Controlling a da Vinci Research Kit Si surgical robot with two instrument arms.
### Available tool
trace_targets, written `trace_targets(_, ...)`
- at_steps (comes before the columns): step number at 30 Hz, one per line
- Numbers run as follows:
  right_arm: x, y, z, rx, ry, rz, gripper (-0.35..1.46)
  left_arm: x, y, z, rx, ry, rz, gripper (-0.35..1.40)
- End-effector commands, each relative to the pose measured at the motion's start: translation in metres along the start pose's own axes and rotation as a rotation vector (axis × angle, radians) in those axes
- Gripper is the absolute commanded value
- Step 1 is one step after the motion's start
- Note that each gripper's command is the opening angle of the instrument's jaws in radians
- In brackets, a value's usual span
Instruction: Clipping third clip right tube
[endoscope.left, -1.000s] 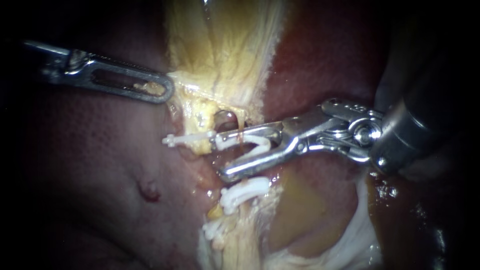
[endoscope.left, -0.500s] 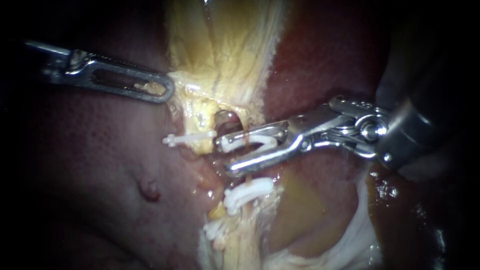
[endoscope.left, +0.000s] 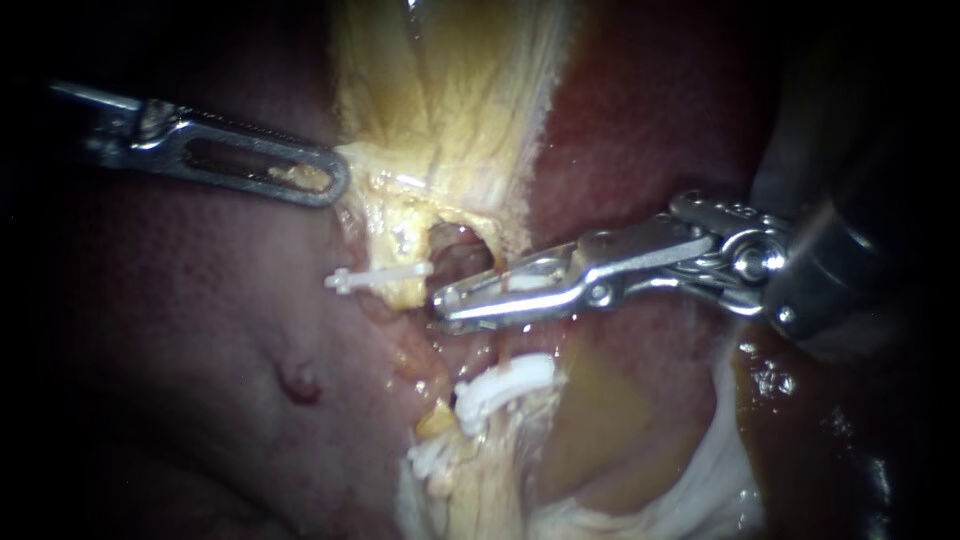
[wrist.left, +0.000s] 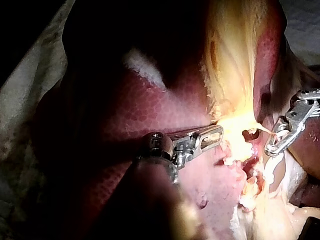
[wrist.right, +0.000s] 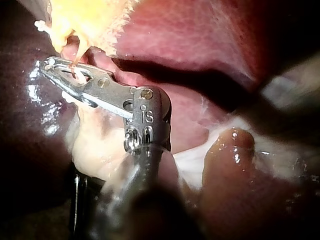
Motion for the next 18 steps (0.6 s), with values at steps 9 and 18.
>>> trace_targets(9,-0.0011,0.0003,0.0003,-0.023,-0.046,0.004,-0.35,0.0,0.0,0.0,0.0,0.0,0.0,-0.35)
trace_targets(18,-0.001,0.0005,0.0001,-0.024,-0.045,0.005,-0.35,0.0,0.0,0.0,0.0,0.0,0.0,-0.35)
